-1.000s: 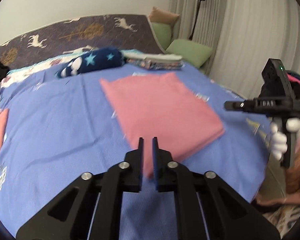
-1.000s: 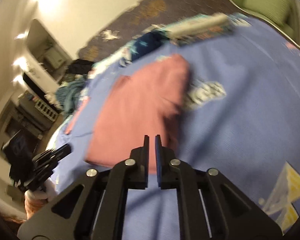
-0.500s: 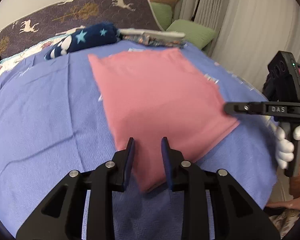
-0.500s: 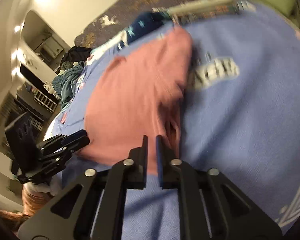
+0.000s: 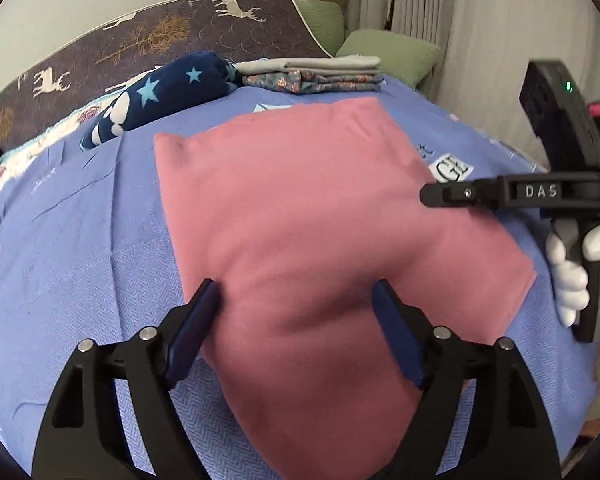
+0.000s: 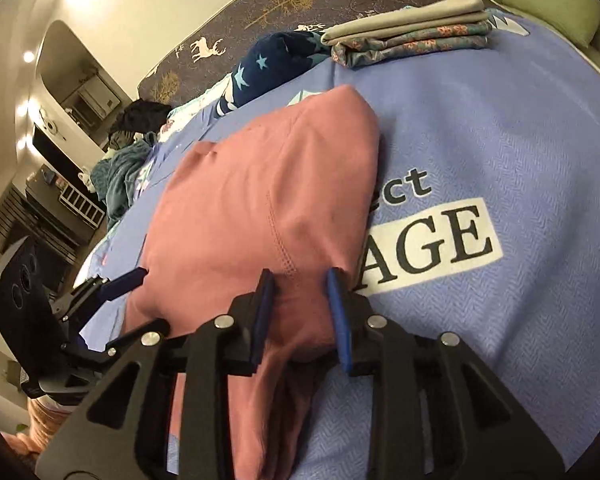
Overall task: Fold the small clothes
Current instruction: 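Grasp the folded pink shirt's end with the left gripper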
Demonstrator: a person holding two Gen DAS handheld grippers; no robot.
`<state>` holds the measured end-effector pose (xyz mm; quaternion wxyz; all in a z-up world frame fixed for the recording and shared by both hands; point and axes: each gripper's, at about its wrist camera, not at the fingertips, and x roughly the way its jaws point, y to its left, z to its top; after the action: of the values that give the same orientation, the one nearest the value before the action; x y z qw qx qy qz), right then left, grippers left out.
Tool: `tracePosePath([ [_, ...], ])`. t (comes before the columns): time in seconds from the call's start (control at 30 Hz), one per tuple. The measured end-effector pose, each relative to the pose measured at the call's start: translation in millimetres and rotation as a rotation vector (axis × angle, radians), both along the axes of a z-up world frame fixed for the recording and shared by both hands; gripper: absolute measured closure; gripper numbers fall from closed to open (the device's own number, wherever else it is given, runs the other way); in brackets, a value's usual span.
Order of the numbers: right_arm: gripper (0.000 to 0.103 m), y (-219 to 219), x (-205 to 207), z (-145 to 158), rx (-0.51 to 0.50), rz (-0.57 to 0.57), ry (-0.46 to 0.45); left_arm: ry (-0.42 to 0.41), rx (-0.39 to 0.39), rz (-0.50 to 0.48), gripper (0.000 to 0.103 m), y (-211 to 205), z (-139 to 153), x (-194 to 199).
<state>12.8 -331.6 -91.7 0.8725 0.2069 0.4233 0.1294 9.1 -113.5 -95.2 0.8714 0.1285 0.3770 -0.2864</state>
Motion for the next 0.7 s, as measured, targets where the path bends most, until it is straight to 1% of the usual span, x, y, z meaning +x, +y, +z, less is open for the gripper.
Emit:
tracePosePath([
  [0.07, 0.076, -0.8, -1.1, 3.5, -0.002, -0.003, 0.0, -0.007, -0.002, 0.003, 0.022, 2.0, 2.6, -1.8],
  [0.13, 0.076, -1.4, 0.1, 11.4, -0.013, -0.009, 0.003, -0.007, -0.034, -0.001, 0.023, 7.4, 11.1, -4.2],
  [0.17, 0.075, -3.0, 1.3, 19.4, -0.021, -0.006, -0.013, -0.006, -0.062, -0.007, 0.026, 10.8, 18.1, -3.5],
  [0.2, 0.075, -4.8, 3.0, 28.8, -0.027, 0.0, -0.044, -0.017, -0.094, -0.014, 0.033, 12.5, 28.8, -0.3],
  [0.23, 0.075, -3.9, 2.0, 34.5, -0.035, 0.006, -0.063, -0.034, -0.109, -0.018, 0.037, 12.2, 37.5, 3.4],
  [0.3, 0.075, -4.8, 18.8, 50.0, -0.062, 0.012, -0.1, -0.082, -0.114, -0.036, 0.052, 7.7, 54.1, 16.5],
  [0.33, 0.075, -4.6, 28.0, 53.6, -0.064, 0.014, -0.106, -0.092, -0.107, -0.039, 0.053, 4.2, 57.2, 22.9],
  [0.37, 0.075, -3.5, 37.0, 53.1, -0.054, 0.024, -0.102, -0.091, -0.1, -0.037, 0.054, 1.4, 57.2, 32.1],
  [0.4, 0.074, -3.9, 46.0, 49.5, -0.039, 0.036, -0.085, -0.07, -0.096, -0.025, 0.054, 0.1, 52.2, 43.0],
  [0.43, 0.073, -3.3, 55.0, 41.8, -0.032, 0.042, -0.051, -0.032, -0.089, -0.004, 0.054, 0.3, 43.1, 53.9],
  [0.47, 0.073, -3.1, 67.0, 25.4, -0.051, 0.03, 0.013, 0.039, -0.061, 0.038, 0.054, 2.2, 22.7, 69.7],
  [0.5, 0.075, -3.9, 74.1, 9.4, -0.057, 0.018, 0.052, 0.087, -0.059, 0.051, 0.056, 4.9, 5.4, 76.9],
  [0.53, 0.075, -6.9, 74.9, 0.0, -0.022, 0.018, 0.029, 0.087, -0.093, 0.044, 0.056, 9.2, 0.7, 78.1],
  [0.57, 0.075, -8.6, 72.5, 0.2, -0.008, 0.02, 0.006, 0.087, -0.126, 0.039, 0.056, 13.4, 2.0, 77.5],
  [0.6, 0.075, -10.4, 70.6, 2.6, 0.001, 0.022, 0.0, 0.094, -0.139, 0.039, 0.056, 15.5, 5.9, 78.5],
  [0.63, 0.075, -10.9, 69.3, 4.6, 0.0, 0.022, -0.001, 0.09, -0.135, 0.039, 0.056, 14.9, 7.0, 78.3],
  [0.67, 0.073, -11.1, 67.4, 8.4, -0.011, 0.02, -0.001, 0.079, -0.129, 0.037, 0.056, 13.7, 8.9, 76.9],
  [0.7, 0.065, -12.0, 64.7, 13.0, -0.021, 0.015, 0.002, 0.07, -0.13, 0.034, 0.055, 13.6, 11.3, 74.9],
])
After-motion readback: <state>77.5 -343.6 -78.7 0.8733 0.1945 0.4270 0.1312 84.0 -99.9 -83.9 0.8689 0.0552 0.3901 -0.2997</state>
